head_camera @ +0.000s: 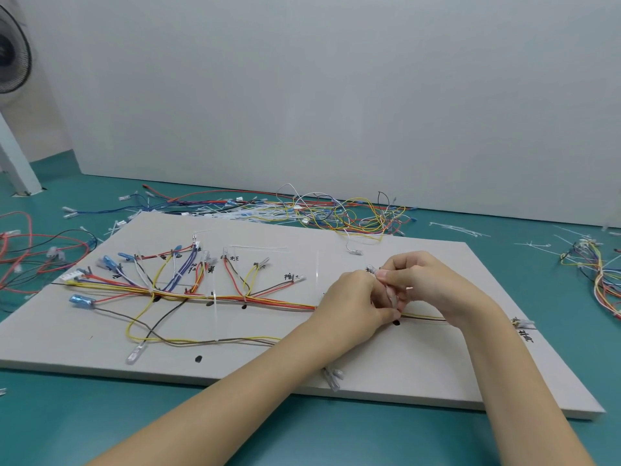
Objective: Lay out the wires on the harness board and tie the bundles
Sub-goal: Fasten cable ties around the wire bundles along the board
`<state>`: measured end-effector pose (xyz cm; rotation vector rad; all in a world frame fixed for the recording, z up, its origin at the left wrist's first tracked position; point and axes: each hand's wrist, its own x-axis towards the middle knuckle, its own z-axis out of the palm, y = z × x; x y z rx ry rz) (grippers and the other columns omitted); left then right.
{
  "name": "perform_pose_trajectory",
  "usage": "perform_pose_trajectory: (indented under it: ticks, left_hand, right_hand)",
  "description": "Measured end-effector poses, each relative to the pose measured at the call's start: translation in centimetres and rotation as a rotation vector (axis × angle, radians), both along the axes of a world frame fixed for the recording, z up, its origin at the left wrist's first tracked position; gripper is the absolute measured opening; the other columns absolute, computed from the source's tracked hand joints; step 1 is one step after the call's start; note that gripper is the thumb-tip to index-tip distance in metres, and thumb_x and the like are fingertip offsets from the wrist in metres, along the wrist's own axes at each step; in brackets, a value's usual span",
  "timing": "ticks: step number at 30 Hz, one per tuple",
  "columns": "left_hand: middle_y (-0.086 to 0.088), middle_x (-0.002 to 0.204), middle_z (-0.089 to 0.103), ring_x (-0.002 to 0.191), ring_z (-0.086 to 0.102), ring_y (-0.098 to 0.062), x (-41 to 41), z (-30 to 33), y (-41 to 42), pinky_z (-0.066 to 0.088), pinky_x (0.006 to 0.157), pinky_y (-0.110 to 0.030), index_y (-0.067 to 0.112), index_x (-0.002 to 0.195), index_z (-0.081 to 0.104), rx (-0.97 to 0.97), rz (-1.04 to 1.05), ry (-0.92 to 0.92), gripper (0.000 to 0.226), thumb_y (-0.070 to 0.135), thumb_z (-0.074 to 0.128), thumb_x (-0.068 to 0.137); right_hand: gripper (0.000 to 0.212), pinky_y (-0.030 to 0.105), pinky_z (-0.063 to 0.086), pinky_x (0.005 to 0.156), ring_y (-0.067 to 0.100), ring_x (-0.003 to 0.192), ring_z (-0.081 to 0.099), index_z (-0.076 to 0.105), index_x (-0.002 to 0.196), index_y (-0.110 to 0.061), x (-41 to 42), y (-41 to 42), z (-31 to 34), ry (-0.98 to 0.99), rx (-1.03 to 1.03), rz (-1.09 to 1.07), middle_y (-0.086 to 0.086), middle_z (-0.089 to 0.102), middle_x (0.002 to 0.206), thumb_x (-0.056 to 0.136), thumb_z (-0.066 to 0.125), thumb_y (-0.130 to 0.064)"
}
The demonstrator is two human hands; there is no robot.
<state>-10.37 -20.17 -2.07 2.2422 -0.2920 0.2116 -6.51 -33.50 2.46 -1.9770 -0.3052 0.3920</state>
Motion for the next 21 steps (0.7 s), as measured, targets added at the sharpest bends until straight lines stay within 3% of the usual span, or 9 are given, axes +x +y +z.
perform_pose_trajectory:
  ticks: [6, 9, 11, 15, 19, 21]
  left_hand:
    - [0.007, 0.071, 0.060, 0.070, 0.055, -0.010, -0.4, 0.7, 1.0, 0.045, 0.066, -0.030, 0.021, 0.074, 0.075, 0.094, -0.060, -0.063, 0.013, 0.031, 0.071, 0.081]
    - [0.019, 0.069, 0.054, 0.076, 0.052, -0.005, -0.1, 1.7, 2.7, 0.040, 0.068, -0.015, 0.022, 0.080, 0.075, 0.080, -0.039, -0.109, 0.013, 0.033, 0.069, 0.084]
    - [0.018, 0.074, 0.055, 0.079, 0.053, -0.005, 0.4, 2.3, 4.3, 0.043, 0.075, -0.020, 0.020, 0.085, 0.075, 0.100, -0.005, -0.125, 0.015, 0.033, 0.068, 0.087]
    - [0.002, 0.088, 0.060, 0.088, 0.056, -0.016, 0.9, 2.1, 7.6, 0.045, 0.086, -0.038, 0.014, 0.091, 0.071, 0.199, 0.086, -0.096, 0.021, 0.028, 0.056, 0.096]
    - [0.004, 0.103, 0.051, 0.093, 0.052, -0.011, -0.8, 0.8, 10.8, 0.042, 0.089, -0.031, 0.020, 0.108, 0.060, 0.248, 0.121, -0.124, 0.017, 0.030, 0.053, 0.098]
    - [0.009, 0.097, 0.051, 0.085, 0.053, -0.007, -1.7, 0.8, 12.2, 0.041, 0.081, -0.030, 0.026, 0.102, 0.057, 0.326, 0.143, -0.152, 0.011, 0.036, 0.053, 0.096]
  right_hand:
    - [0.034, 0.024, 0.039, 0.042, 0.016, 0.053, 0.049, 0.066, 0.078, -0.004, 0.0, 0.8, -0.6, -0.110, -0.016, -0.092, 0.004, 0.059, 0.071, 0.098, 0.053, -0.028]
    - [0.033, 0.019, 0.038, 0.043, 0.016, 0.058, 0.051, 0.064, 0.075, -0.006, 0.3, 0.7, -0.6, -0.244, -0.062, -0.180, 0.000, 0.060, 0.070, 0.097, 0.053, -0.028]
    - [0.030, 0.023, 0.036, 0.052, 0.014, 0.061, 0.050, 0.063, 0.072, -0.012, 0.5, 0.5, -0.8, -0.300, -0.125, -0.220, -0.001, 0.061, 0.072, 0.096, 0.054, -0.028]
    - [0.024, 0.027, 0.034, 0.058, 0.012, 0.061, 0.047, 0.062, 0.079, -0.011, 0.8, -0.4, -1.5, -0.301, -0.258, -0.258, -0.001, 0.059, 0.072, 0.094, 0.055, -0.028]
    - [0.018, 0.028, 0.036, 0.062, 0.017, 0.071, 0.051, 0.056, 0.081, -0.016, 1.0, -1.3, -1.9, -0.268, -0.413, -0.259, -0.005, 0.055, 0.078, 0.094, 0.055, -0.030]
    - [0.018, 0.029, 0.037, 0.066, 0.019, 0.080, 0.052, 0.056, 0.084, -0.018, 1.0, -1.6, -1.9, -0.226, -0.486, -0.245, -0.004, 0.056, 0.087, 0.094, 0.055, -0.033]
